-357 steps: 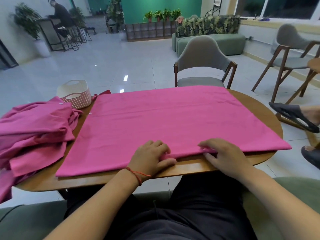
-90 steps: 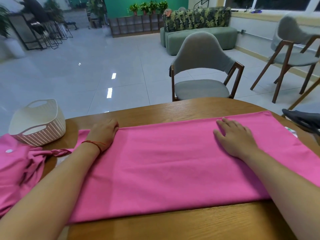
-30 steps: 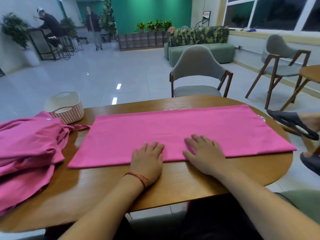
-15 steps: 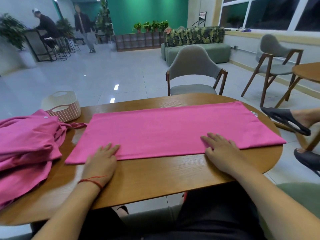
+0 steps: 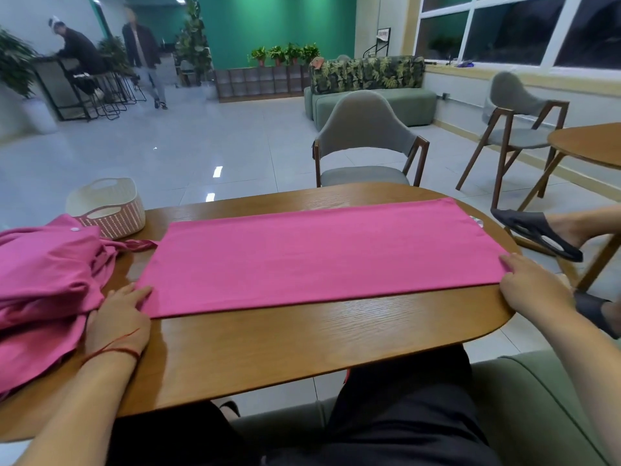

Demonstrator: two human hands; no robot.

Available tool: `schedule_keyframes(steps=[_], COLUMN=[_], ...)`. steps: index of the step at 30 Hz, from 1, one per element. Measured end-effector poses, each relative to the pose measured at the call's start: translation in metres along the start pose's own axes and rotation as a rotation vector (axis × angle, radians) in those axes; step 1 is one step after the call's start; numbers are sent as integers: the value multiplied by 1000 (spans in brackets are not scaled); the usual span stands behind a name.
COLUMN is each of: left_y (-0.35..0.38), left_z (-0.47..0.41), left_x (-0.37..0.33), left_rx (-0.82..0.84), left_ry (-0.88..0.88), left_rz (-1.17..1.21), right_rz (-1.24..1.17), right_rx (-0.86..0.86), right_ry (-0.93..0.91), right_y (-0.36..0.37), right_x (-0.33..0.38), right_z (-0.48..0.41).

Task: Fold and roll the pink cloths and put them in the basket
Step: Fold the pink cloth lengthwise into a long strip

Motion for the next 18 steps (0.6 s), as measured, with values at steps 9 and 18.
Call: schedule_keyframes(steps=[9,18], left_y=[12,16], left_z=[87,96], left_x=[-198,-270], left_rx=[9,-53], left_ry=[769,886], left_rz=[158,114], right_rz=[-147,-186], right_rx=[196,155], right_ry=[-673,-979], right_y=[82,111], right_x=[190,248], right_z=[92,130])
Point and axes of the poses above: each hand's wrist, its own z-axis away from the middle knuckle, its own y-axis out of the palm, x = y × z, the point moved 8 cm from there along -z, towards the middle knuckle, and after that the axes turned 11 degrees about -z, right-handed, at the moved point
